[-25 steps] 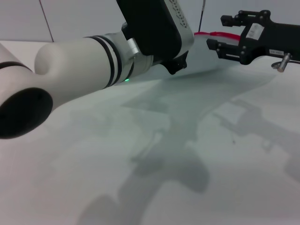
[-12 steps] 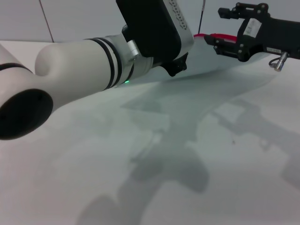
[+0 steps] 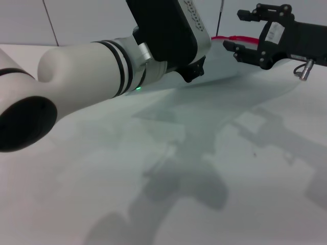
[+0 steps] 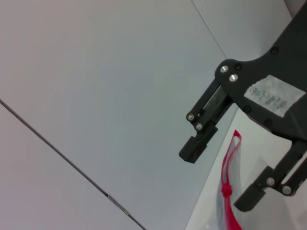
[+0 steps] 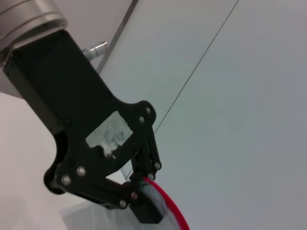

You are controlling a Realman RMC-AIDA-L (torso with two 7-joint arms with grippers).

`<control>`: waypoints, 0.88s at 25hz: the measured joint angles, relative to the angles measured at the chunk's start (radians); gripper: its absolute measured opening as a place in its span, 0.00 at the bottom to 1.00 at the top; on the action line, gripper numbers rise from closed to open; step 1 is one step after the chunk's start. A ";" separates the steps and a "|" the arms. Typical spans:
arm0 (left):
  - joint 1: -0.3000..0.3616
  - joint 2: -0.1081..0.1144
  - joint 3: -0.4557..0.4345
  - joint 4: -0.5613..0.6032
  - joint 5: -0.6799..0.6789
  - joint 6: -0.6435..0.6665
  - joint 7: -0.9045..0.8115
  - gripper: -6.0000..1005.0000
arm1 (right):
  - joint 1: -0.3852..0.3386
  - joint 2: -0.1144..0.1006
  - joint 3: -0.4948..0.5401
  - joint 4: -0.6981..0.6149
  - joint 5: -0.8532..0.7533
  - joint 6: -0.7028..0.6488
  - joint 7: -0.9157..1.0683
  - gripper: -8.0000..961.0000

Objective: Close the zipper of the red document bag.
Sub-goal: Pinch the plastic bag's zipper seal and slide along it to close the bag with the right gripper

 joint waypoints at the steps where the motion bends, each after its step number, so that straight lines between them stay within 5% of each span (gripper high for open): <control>1: 0.001 0.000 0.000 0.000 0.000 0.000 0.000 0.06 | 0.000 0.000 -0.003 0.000 -0.002 0.000 -0.001 0.63; 22: 0.002 0.000 0.002 -0.003 -0.002 0.006 0.000 0.07 | 0.001 0.000 -0.027 0.024 0.002 0.026 -0.025 0.54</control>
